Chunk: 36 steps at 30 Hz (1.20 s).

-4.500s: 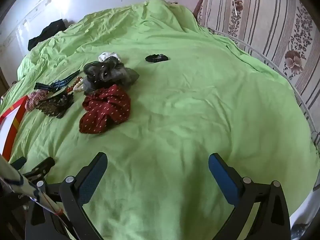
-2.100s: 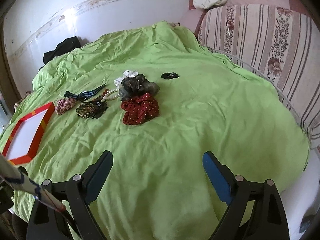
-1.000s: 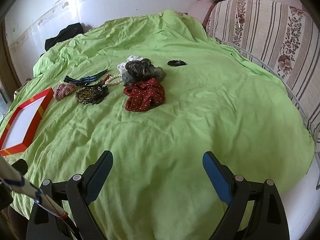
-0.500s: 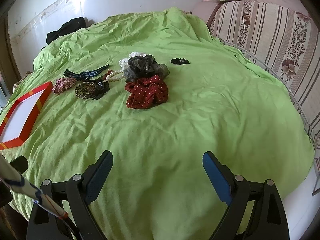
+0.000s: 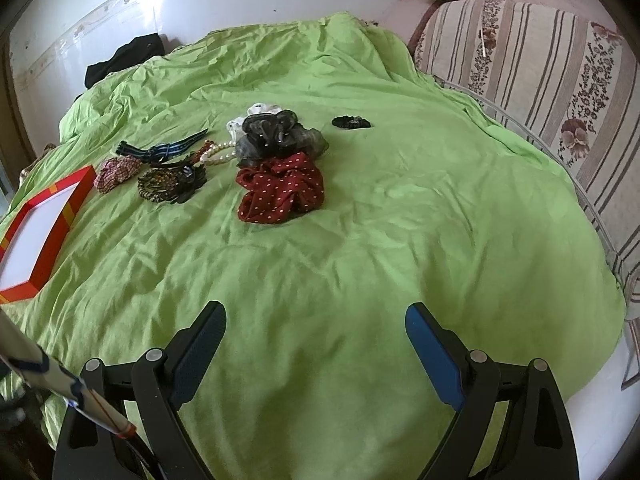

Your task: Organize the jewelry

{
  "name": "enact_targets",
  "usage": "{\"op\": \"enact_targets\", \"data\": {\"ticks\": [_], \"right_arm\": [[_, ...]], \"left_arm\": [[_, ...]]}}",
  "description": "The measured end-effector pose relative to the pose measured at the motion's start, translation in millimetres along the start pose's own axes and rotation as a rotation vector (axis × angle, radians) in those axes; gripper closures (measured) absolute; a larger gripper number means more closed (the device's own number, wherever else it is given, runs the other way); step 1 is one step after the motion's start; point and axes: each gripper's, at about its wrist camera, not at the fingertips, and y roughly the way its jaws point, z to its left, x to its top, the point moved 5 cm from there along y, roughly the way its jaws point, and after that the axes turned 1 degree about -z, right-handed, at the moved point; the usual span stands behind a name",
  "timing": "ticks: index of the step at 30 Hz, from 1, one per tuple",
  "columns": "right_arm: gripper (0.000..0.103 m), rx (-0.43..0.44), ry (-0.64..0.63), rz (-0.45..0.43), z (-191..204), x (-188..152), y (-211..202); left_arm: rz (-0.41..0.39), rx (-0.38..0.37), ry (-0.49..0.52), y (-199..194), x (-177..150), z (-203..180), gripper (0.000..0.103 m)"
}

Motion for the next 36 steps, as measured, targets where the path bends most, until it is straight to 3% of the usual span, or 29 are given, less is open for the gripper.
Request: {"op": "enact_targets", "data": {"ticks": [5,14,17,22,27,32,36], "right_arm": [[0.009,-0.006,0.010,-0.001,-3,1,0],[0.009,-0.017,0.021,-0.011,-9,4,-2],[0.009,-0.018,0.021,-0.011,-11,7,-1],[0.009,0.012,0.023,-0.018,-12,21,-2],[0.015,0.066,-0.006,-0.022,-2,38,-2],[0.017,0.128,-0.024,0.011,13,48,6],[0.017,0.140,-0.032,0.027,19,52,13]], "left_arm": [[-0.011,-0.025,0.034,-11,-12,-9,0.000],[-0.028,-0.172,0.032,-26,-18,-20,0.000],[-0.054,-0.178,0.041,-30,-14,-22,0.000],[-0.097,-0.060,0.080,-28,22,-6,0.000],[-0.182,0.053,0.017,-32,66,31,0.000],[-0.198,0.096,-0.040,-29,93,58,0.000],[-0.196,0.127,-0.017,-18,103,63,0.000]]}}
